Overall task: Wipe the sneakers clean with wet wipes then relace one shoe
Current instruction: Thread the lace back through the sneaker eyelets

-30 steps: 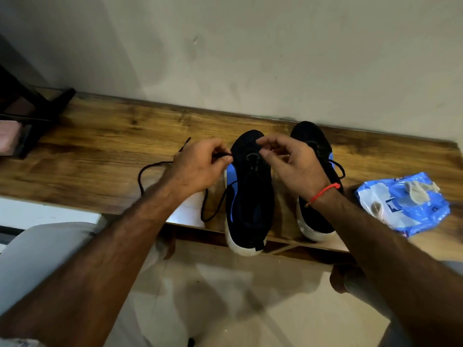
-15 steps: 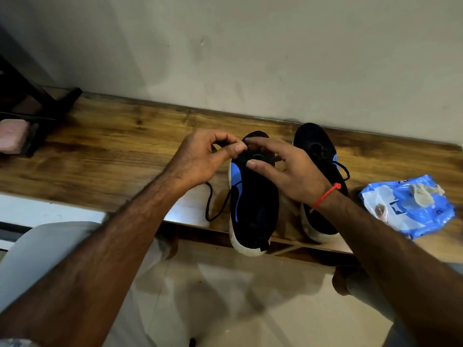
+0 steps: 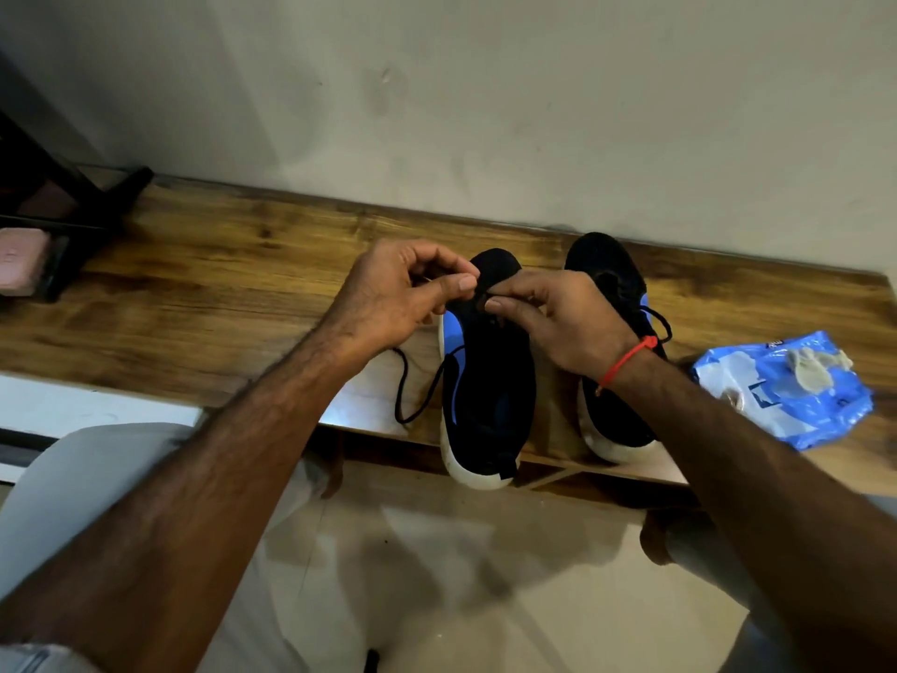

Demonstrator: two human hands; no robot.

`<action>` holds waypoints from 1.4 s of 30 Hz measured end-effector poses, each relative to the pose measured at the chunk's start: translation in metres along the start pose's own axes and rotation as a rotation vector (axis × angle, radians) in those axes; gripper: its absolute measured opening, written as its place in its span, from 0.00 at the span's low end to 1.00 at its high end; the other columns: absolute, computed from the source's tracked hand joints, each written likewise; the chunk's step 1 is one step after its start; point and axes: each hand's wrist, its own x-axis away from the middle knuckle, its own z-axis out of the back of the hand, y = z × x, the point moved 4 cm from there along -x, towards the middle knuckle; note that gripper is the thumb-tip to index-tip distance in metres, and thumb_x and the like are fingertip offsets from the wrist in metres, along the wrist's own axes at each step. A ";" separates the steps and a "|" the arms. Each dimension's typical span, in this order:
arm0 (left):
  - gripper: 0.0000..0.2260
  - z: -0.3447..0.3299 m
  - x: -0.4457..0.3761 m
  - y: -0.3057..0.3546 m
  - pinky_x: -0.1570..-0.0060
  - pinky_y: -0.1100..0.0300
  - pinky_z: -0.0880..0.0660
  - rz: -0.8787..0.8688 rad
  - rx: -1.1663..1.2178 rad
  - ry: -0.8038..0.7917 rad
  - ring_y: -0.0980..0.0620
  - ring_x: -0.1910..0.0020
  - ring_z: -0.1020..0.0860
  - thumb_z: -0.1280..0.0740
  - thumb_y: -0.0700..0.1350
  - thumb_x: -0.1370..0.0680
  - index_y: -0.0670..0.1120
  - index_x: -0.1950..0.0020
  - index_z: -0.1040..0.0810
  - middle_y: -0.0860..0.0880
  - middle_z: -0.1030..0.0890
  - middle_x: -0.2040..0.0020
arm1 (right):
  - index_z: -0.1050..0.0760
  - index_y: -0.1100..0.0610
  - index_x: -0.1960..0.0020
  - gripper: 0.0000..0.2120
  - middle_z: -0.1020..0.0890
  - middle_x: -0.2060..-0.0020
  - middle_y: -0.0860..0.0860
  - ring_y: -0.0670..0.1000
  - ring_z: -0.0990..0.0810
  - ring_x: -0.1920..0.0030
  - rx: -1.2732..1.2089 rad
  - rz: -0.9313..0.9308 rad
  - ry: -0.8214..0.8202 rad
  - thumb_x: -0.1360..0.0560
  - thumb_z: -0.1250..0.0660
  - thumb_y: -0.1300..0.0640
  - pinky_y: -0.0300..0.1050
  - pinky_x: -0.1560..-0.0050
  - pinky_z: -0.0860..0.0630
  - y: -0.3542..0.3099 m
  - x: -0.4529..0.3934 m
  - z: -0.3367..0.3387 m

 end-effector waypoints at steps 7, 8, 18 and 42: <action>0.06 0.013 -0.003 -0.006 0.64 0.64 0.21 0.005 -0.014 0.064 0.60 0.64 0.19 0.26 0.43 0.24 0.49 0.48 0.14 0.54 0.13 0.57 | 0.27 0.51 0.30 0.22 0.21 0.37 0.48 0.47 0.23 0.36 -0.081 -0.212 0.284 0.23 0.31 0.57 0.38 0.35 0.29 0.025 0.002 0.031; 0.06 0.009 -0.002 -0.004 0.65 0.66 0.22 -0.008 -0.019 0.047 0.61 0.64 0.20 0.26 0.43 0.24 0.49 0.48 0.14 0.53 0.13 0.57 | 0.32 0.50 0.26 0.26 0.24 0.33 0.48 0.46 0.27 0.32 -0.061 -0.109 0.187 0.23 0.31 0.54 0.39 0.32 0.31 0.014 0.003 0.024; 0.06 0.017 -0.006 -0.012 0.65 0.62 0.21 0.034 0.031 0.122 0.56 0.63 0.19 0.28 0.40 0.22 0.46 0.46 0.15 0.50 0.13 0.56 | 0.17 0.48 0.51 0.07 0.14 0.57 0.47 0.47 0.17 0.52 -0.204 -0.339 0.455 0.22 0.34 0.57 0.53 0.41 0.22 0.051 -0.004 0.042; 0.06 -0.003 -0.003 -0.010 0.60 0.60 0.21 0.235 0.670 0.182 0.57 0.62 0.21 0.27 0.39 0.24 0.46 0.48 0.18 0.49 0.18 0.55 | 0.17 0.56 0.49 0.07 0.18 0.56 0.47 0.45 0.21 0.55 0.020 -0.024 0.152 0.22 0.30 0.53 0.38 0.52 0.25 0.012 -0.001 0.010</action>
